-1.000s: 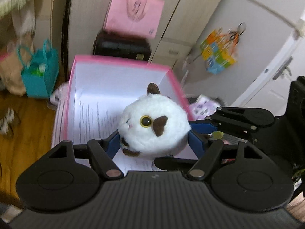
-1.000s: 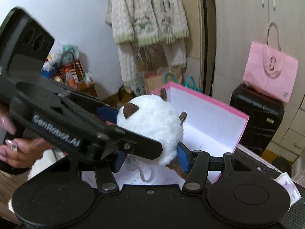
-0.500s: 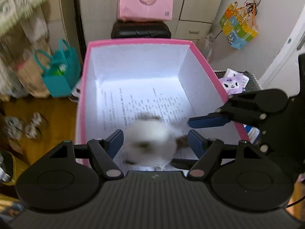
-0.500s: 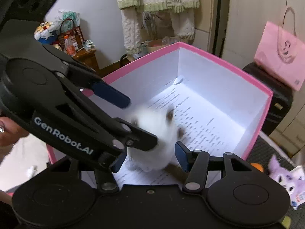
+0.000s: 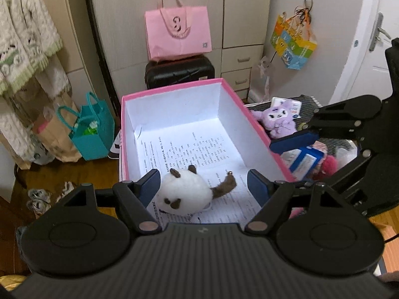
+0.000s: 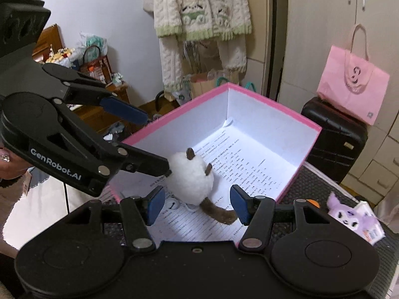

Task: Organize soft objects
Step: 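Move the left tool to the pink pompom while the right tool reaches the mesh puff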

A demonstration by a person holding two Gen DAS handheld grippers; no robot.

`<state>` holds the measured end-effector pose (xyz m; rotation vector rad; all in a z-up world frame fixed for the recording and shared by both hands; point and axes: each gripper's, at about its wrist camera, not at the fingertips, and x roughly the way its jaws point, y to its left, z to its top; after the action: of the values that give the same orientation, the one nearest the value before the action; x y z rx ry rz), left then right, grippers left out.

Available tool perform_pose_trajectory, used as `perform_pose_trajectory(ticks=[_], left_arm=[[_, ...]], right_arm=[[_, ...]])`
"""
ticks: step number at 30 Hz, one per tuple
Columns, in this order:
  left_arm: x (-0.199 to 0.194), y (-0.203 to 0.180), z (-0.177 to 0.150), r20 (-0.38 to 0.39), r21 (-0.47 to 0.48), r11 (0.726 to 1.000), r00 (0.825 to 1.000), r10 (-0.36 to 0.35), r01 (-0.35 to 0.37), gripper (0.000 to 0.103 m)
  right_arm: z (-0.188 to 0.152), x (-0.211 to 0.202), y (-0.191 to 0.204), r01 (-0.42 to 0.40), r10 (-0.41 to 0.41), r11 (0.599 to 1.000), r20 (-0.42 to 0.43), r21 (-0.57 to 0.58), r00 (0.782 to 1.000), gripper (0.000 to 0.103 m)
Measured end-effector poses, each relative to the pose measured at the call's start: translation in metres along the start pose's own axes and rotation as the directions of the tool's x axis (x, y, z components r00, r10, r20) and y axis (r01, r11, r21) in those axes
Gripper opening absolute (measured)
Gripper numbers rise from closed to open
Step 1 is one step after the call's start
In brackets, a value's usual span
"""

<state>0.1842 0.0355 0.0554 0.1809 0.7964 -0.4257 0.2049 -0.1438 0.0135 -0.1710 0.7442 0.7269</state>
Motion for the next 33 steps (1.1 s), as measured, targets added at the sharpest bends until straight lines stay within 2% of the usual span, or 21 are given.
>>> perform_pose_trajectory(ticks=[9,18,26,33], left_arm=[[-0.046,-0.038,-0.012,0.043,0.097,0.995,0.999,-0.016,0.011,0.078],[-0.071,-0.086,-0.03,0.055,0.209,0.977,0.997,-0.062,0.049,0.079],[-0.06,-0.135,-0.04,0.002,0.32,0.933,0.985,-0.172,0.162,0.079],[-0.038,-0.166,-0.048,-0.012,0.378,0.899,0.972,-0.234,0.221,0.079]], right_arm=[[-0.018,-0.066,0.026,0.066,-0.062,0.997,0.094,-0.035,0.994,0.064],[-0.061,-0.122,0.032,0.146,-0.141,0.989,0.157,-0.015,0.977,0.066],[-0.111,-0.152,0.023,0.211,-0.219,0.976,0.179,0.06,0.959,0.067],[-0.152,-0.16,0.003,0.266,-0.288,0.954,0.168,0.139,0.943,0.067]])
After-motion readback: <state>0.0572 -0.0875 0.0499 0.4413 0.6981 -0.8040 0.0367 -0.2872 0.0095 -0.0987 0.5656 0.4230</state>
